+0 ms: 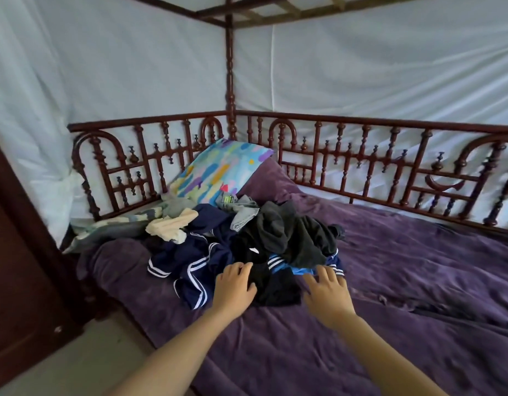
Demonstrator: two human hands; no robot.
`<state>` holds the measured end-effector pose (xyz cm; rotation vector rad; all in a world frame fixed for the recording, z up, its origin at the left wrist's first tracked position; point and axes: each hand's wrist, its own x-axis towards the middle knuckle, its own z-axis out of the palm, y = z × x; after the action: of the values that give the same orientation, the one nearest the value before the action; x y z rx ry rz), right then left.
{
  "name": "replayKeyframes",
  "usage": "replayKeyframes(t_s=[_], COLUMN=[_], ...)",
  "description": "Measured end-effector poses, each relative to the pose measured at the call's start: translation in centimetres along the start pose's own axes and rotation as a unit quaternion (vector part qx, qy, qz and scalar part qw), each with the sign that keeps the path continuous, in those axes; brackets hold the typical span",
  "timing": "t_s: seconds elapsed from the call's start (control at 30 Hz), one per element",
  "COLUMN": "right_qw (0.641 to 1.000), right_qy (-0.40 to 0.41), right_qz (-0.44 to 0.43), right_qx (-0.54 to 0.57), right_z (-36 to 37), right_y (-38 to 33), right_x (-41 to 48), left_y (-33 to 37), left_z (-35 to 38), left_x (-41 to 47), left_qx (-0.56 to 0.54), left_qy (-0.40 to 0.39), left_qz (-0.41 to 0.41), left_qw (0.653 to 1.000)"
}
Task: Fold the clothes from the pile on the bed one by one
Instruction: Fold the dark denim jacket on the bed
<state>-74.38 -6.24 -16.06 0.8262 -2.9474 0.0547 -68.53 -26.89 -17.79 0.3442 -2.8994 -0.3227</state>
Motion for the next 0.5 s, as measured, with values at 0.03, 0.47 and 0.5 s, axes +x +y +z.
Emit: replayKeyframes(t_s=[0.03, 0.47, 0.5], right_qw=[1.000, 0.998, 0.998], right_qy=[-0.003, -0.060, -0.060], right_qz=[0.002, -0.008, -0.009], right_qx=[0.002, 0.004, 0.007], right_z=[0.2, 2.2, 2.2], right_y=[-1.0, -5.5, -5.7], right_x=[0.4, 8.3, 9.3], left_y=[-1.1, -9.5, -10.0], left_z=[-0.1, -0.5, -0.8], left_x=[0.1, 2.2, 2.7], left_qx=[-0.003, -0.031, -0.025], left_qy=[-0.001, 0.027, 0.028], left_qz=[-0.002, -0.041, -0.043], left_qw=[1.000, 0.998, 0.998])
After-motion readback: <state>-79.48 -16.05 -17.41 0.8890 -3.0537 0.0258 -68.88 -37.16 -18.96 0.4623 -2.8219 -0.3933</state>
